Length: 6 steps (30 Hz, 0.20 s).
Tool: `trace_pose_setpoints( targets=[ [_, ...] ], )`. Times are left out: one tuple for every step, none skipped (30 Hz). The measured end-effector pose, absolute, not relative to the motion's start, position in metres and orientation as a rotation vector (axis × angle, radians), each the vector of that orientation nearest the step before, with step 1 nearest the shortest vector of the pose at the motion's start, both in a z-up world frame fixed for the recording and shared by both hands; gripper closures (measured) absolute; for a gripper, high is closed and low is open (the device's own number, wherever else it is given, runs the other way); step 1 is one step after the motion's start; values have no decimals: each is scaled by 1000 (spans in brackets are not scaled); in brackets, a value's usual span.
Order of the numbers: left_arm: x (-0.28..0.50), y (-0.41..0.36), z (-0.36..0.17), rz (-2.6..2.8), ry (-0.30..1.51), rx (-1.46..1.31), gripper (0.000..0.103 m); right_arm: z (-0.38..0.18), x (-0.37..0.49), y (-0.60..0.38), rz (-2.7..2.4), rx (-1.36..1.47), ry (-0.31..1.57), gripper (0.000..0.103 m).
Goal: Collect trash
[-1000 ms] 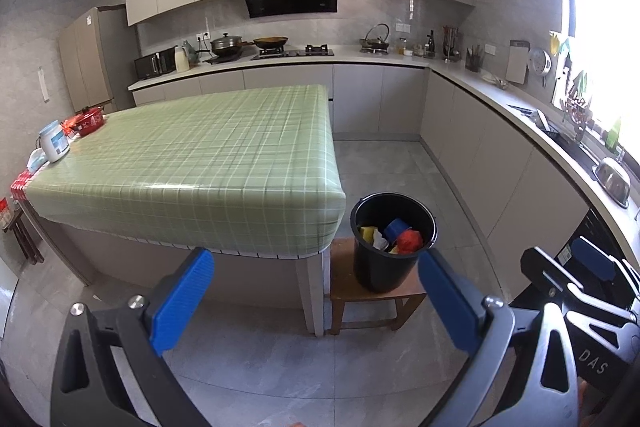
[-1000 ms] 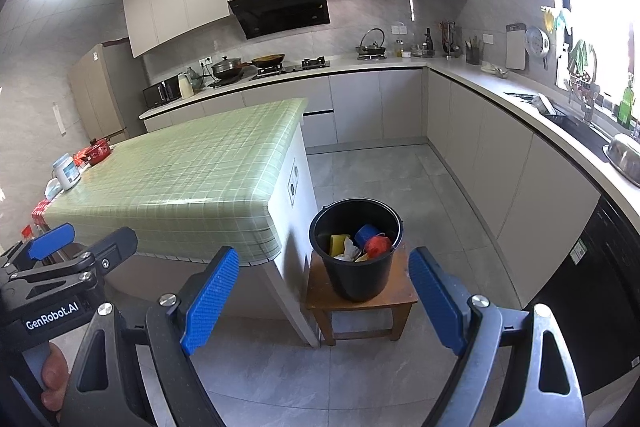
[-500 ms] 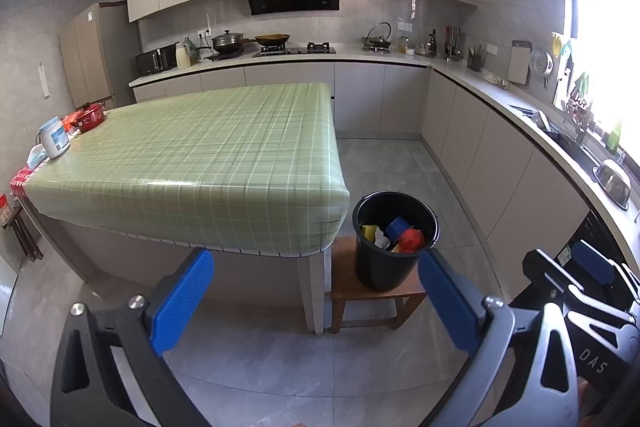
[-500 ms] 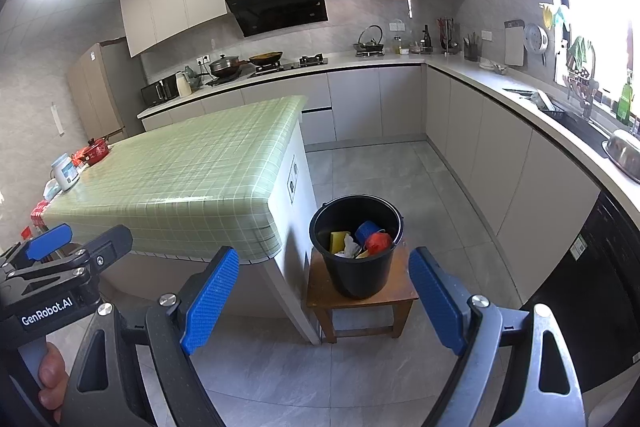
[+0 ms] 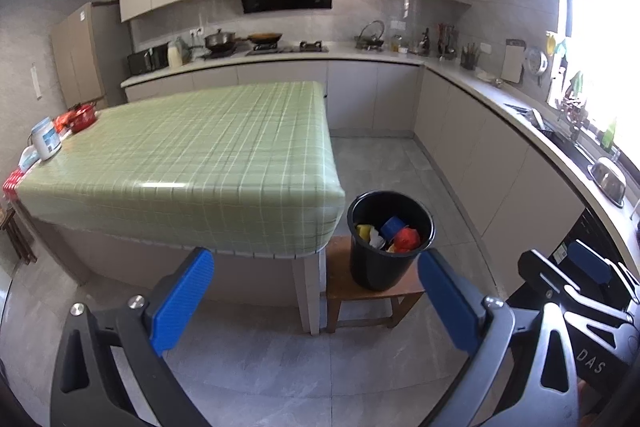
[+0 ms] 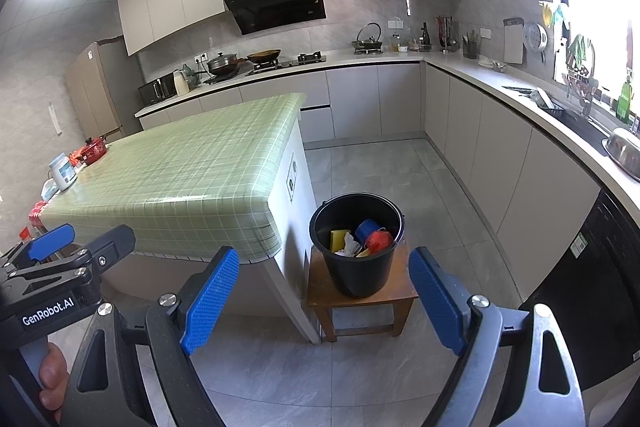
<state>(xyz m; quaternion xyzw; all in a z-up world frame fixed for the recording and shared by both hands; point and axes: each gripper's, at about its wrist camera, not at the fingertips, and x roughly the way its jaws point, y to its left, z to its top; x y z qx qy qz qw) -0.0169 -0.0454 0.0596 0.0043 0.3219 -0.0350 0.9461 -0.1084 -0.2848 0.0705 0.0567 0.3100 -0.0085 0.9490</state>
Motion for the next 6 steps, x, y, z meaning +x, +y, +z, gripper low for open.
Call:
trace_pose_setpoints(
  targets=[
    [-17,-45,60,-75,647,7,0,70,-107,-284,-19,117,632,14],
    [-18,-46,60,-84,641,7,0,69,-107,-284,-20,118,634,14],
    [-18,-46,60,-89,642,10,0,68,-106,-284,-22,119,635,14],
    [-17,-47,60,-93,643,12,0,68,-105,-283,-24,119,638,14],
    [-16,-48,60,-97,648,17,0,67,-105,-283,-27,119,639,14],
    [-14,-50,60,-98,656,27,0,66,-105,-283,-30,119,641,14]
  ],
)
